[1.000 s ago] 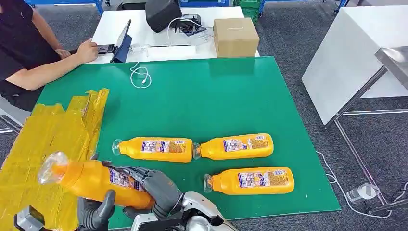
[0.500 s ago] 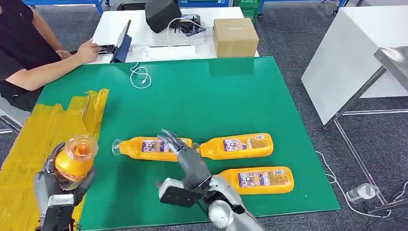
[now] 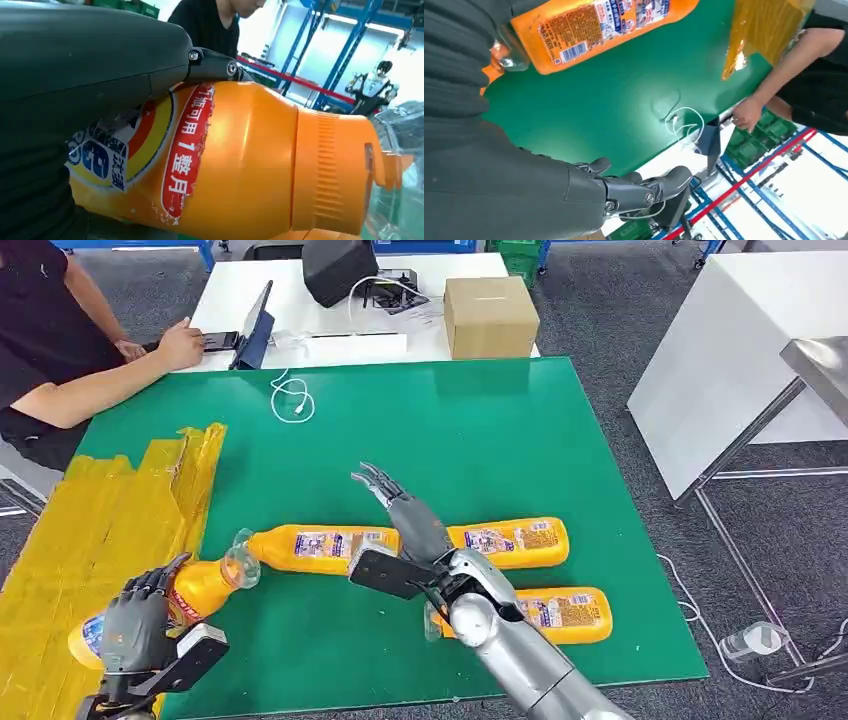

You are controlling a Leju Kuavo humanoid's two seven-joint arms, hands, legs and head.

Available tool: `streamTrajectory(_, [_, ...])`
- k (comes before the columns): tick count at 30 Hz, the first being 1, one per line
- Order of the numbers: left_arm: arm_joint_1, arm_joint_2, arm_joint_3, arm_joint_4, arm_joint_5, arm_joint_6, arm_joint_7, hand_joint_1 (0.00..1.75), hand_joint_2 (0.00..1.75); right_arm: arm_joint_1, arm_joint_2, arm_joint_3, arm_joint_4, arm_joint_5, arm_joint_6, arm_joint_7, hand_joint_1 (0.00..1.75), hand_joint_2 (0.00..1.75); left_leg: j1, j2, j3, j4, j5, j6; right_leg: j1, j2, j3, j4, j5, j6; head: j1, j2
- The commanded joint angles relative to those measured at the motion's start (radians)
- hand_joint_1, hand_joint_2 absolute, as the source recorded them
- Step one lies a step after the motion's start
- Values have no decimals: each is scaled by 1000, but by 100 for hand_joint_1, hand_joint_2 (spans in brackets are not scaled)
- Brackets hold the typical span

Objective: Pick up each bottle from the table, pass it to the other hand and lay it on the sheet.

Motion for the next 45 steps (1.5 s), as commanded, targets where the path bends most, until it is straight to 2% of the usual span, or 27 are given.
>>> streamTrajectory(1, [-86,116,-133,250,-15,-119,19,175,175,-192,35,18,299,-25,53,34,0,175,0,1,2,-1,0,-1,0,0,2,-1,0,-1,1,0])
streamTrajectory(4, [-114,184,-177,339,0,-191,9,175,175,-264,72,36,415,-35,95,42,0,175,1,2,4,-2,1,-2,1,2,3,-1,1,-3,0,0])
streamTrajectory(5, [-126,215,-196,373,6,-221,1,0,175,-292,87,51,468,-36,115,45,0,175,-1,2,3,-2,1,-1,0,2,2,0,1,-2,1,0])
streamTrajectory(6, [-138,234,-200,395,23,-253,9,0,0,-311,100,60,502,-39,126,49,0,175,0,2,4,-2,1,-2,0,2,3,0,1,-3,0,0])
streamTrajectory(14, [-143,392,-246,426,138,-441,-70,0,0,-400,178,146,691,-39,209,84,0,175,1,4,6,-2,2,-4,2,4,4,3,0,-3,0,0])
streamTrajectory(20, [-139,404,-241,426,146,-448,-76,0,0,-399,182,149,693,-38,207,84,0,175,1,4,8,-2,3,-5,2,4,4,5,1,-3,0,0])
streamTrajectory(23, [-134,426,-232,427,238,-529,-107,0,0,-415,196,190,729,-27,248,101,0,175,1,3,8,-2,4,-5,2,3,4,6,1,-3,0,0])
streamTrajectory(25, [-146,407,-196,440,312,-571,-167,0,0,-419,205,225,754,-13,267,119,0,175,1,4,8,-2,4,-6,2,4,3,7,1,-3,0,0])
streamTrajectory(26, [-148,392,-201,404,424,-603,-171,0,0,-418,209,260,774,6,281,138,0,175,0,2,9,-2,4,-6,1,2,5,8,0,-2,1,0])
streamTrajectory(31, [-159,355,-211,353,601,-639,-171,0,0,-411,212,325,810,66,246,180,0,175,0,-1,9,-2,5,-6,1,-1,5,7,0,-2,0,0])
streamTrajectory(34, [-171,305,-183,286,767,-732,-171,0,0,-396,210,363,844,114,246,260,0,175,1,-2,8,-2,5,-6,2,-2,5,7,0,-2,1,0])
streamTrajectory(37, [-196,257,-161,258,830,-803,-171,0,0,-375,208,386,871,149,242,315,0,175,2,-3,7,-3,6,-5,2,-4,6,4,1,-2,0,0])
streamTrajectory(40, [-226,192,-125,241,872,-889,-171,0,0,-346,206,432,900,226,205,412,0,175,1,-7,7,-1,6,-5,0,-7,5,5,-1,-2,1,0])
streamTrajectory(42, [-246,164,-115,241,875,-921,-171,0,0,-327,197,450,916,259,226,476,0,175,1,-6,7,-2,6,-5,0,-6,5,4,0,-2,0,0])
streamTrajectory(45, [-254,159,-116,249,870,-918,-171,0,0,-320,190,450,916,260,217,475,0,175,1,-8,8,-3,7,-5,1,-8,7,1,0,-2,0,0])
